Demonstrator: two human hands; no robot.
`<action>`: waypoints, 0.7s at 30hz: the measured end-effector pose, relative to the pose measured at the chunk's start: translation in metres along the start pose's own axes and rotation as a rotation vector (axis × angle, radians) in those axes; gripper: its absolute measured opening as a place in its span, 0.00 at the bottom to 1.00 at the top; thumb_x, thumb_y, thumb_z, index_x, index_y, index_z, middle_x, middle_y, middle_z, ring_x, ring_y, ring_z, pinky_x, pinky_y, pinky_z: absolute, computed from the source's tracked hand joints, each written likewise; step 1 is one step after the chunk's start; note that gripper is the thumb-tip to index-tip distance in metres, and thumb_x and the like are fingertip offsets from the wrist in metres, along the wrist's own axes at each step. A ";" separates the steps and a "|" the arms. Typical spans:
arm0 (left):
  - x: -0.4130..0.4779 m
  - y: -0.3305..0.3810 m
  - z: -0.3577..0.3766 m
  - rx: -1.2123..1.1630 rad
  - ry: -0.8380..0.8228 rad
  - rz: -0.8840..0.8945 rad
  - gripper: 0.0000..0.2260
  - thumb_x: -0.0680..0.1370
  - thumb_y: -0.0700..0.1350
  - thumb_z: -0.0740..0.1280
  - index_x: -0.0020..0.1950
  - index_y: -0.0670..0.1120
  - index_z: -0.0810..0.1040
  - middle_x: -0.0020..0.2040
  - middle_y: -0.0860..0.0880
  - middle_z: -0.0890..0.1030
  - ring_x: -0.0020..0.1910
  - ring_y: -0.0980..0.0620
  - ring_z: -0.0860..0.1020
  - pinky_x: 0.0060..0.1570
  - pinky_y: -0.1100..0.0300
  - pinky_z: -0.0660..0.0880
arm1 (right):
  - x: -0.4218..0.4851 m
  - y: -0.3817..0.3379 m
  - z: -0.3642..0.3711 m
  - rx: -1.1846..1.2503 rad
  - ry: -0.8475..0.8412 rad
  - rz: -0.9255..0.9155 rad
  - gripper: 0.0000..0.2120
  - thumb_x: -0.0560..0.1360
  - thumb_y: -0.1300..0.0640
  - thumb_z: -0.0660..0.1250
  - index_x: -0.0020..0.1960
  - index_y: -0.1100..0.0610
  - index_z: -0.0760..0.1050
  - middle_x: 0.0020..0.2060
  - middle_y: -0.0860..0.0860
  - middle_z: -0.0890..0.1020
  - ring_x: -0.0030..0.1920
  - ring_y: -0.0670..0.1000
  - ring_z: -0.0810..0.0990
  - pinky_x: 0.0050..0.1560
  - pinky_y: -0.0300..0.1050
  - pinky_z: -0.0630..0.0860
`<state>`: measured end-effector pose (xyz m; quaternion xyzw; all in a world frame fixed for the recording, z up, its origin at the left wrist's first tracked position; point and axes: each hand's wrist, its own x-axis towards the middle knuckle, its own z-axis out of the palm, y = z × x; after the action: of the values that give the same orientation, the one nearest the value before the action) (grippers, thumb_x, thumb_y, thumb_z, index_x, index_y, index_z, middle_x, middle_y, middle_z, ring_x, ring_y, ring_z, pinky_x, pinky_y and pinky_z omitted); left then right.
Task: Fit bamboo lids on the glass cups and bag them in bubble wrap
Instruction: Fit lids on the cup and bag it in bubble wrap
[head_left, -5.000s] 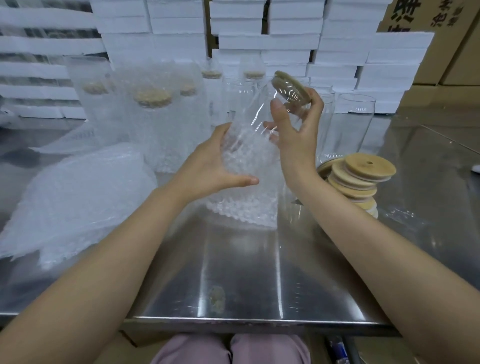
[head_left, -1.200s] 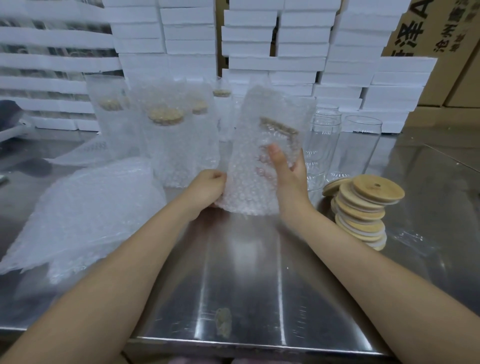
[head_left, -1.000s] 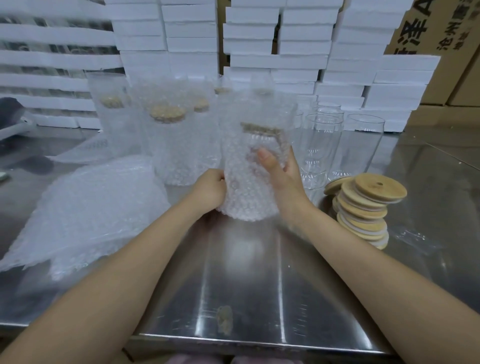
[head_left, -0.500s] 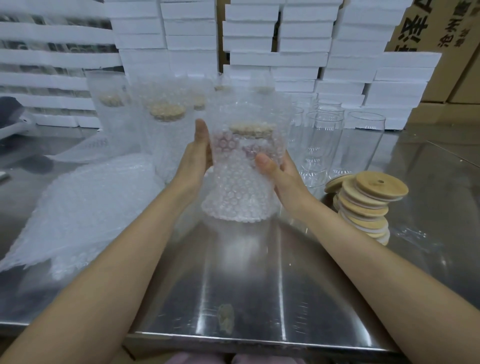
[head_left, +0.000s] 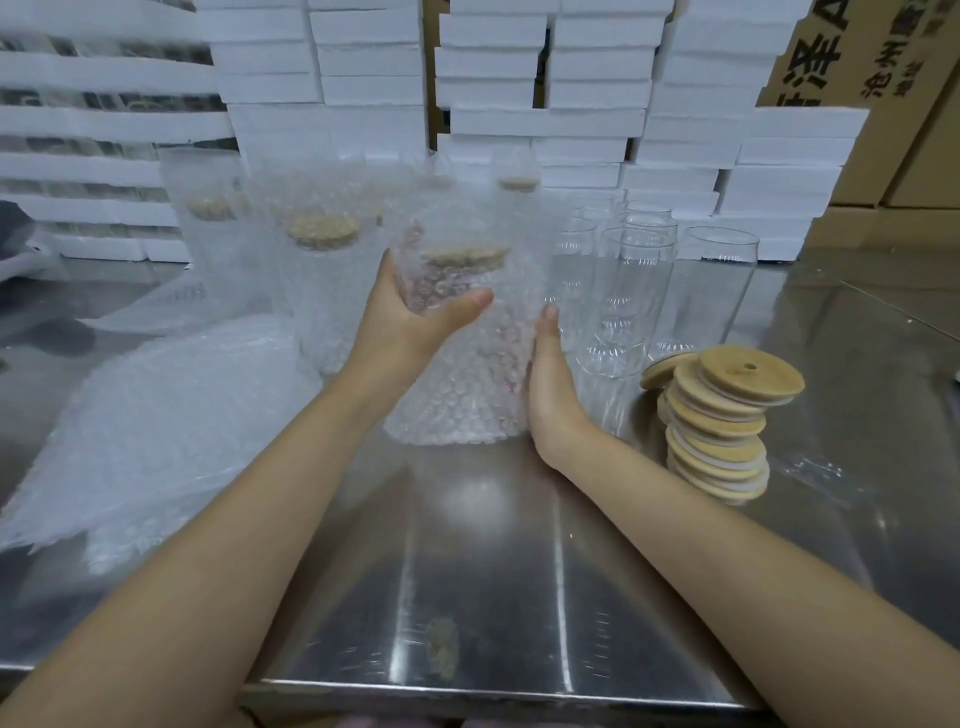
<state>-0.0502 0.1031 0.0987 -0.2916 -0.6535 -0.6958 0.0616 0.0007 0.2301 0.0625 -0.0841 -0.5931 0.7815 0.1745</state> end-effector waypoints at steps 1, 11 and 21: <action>0.001 0.001 0.000 0.006 0.042 -0.001 0.43 0.62 0.58 0.78 0.72 0.53 0.64 0.69 0.53 0.72 0.66 0.58 0.73 0.66 0.56 0.71 | 0.001 -0.001 -0.002 -0.093 0.078 -0.116 0.17 0.83 0.45 0.50 0.62 0.49 0.73 0.58 0.53 0.80 0.54 0.47 0.80 0.56 0.43 0.77; -0.001 0.003 0.001 0.321 0.317 0.118 0.41 0.67 0.55 0.78 0.74 0.46 0.63 0.70 0.50 0.70 0.70 0.55 0.68 0.70 0.53 0.66 | -0.017 0.017 0.011 -0.789 -0.126 -0.354 0.34 0.73 0.62 0.68 0.74 0.56 0.55 0.68 0.53 0.59 0.68 0.51 0.65 0.66 0.37 0.62; 0.009 -0.006 0.011 0.270 0.461 0.055 0.28 0.77 0.53 0.68 0.73 0.45 0.65 0.71 0.52 0.70 0.70 0.58 0.67 0.69 0.61 0.64 | 0.012 0.025 0.040 -0.855 -0.117 -0.310 0.53 0.73 0.51 0.73 0.78 0.53 0.34 0.76 0.56 0.56 0.74 0.56 0.61 0.63 0.43 0.63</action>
<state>-0.0567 0.1170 0.0975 -0.1322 -0.7010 -0.6484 0.2659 -0.0282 0.1925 0.0509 -0.0148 -0.8768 0.4347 0.2051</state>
